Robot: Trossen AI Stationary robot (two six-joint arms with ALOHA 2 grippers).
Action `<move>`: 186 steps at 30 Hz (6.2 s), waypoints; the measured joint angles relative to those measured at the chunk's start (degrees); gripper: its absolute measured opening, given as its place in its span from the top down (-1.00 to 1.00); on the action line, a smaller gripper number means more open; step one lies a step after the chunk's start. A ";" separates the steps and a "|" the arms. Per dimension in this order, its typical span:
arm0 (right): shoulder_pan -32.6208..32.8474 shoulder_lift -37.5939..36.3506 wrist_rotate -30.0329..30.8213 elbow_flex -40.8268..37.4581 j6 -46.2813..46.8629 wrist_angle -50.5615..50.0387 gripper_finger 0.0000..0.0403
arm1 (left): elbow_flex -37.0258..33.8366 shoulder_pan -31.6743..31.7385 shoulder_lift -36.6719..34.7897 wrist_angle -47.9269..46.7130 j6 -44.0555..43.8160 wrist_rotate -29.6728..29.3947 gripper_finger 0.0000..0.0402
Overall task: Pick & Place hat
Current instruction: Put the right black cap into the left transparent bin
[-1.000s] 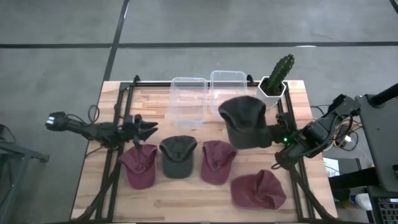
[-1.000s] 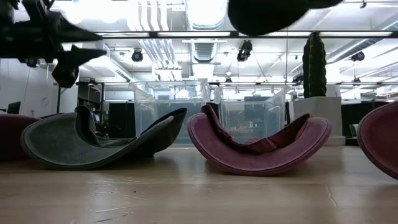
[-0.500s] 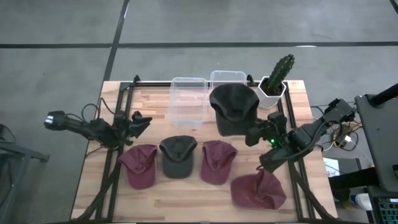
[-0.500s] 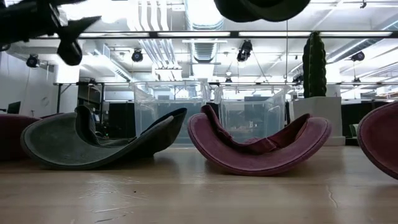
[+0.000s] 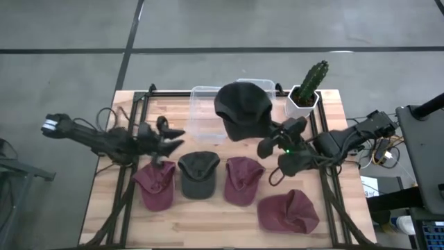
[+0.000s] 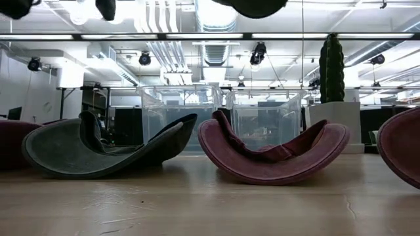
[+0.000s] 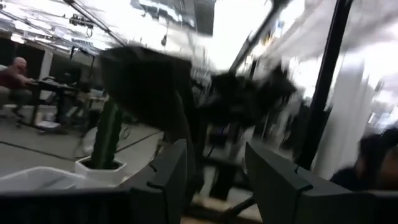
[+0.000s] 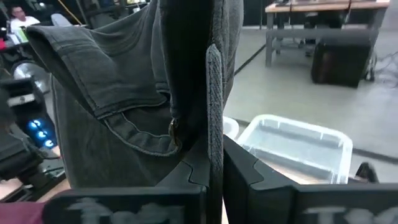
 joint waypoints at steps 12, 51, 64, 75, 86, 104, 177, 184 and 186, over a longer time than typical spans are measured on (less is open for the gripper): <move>-2.43 1.43 1.69 -0.13 -4.02 5.06 0.94 | 8.88 0.85 13.12 -0.95 10.89 -0.13 0.22; -1.90 6.84 13.26 -0.13 -9.76 10.89 0.94 | 19.86 9.92 29.40 -0.21 7.19 -8.20 0.22; -1.88 6.84 13.64 -0.13 -9.99 11.34 0.94 | 21.42 11.36 30.14 -0.23 7.02 -8.17 0.22; -1.88 8.16 11.13 -0.13 -9.84 13.25 0.94 | 25.04 12.52 33.99 -0.26 4.55 -7.58 0.22; -1.88 8.34 11.05 -0.07 -10.33 13.27 0.94 | 26.95 12.74 36.89 -0.28 4.39 -7.56 0.22; -1.93 8.37 8.83 -0.04 -11.62 13.33 0.94 | 26.99 13.18 36.50 -0.40 -3.15 -8.24 0.96; -0.24 -3.58 -12.94 -2.51 -18.96 -3.28 0.46 | 27.28 33.91 27.30 -58.63 -51.41 6.48 0.94; -0.24 -3.63 -12.94 -2.51 -18.82 -3.28 0.44 | 27.28 34.84 27.30 -59.73 -50.81 7.78 0.94; -0.24 -3.63 -12.94 -2.51 -18.81 -3.28 0.45 | 27.28 35.02 27.30 -59.73 -50.77 7.82 0.94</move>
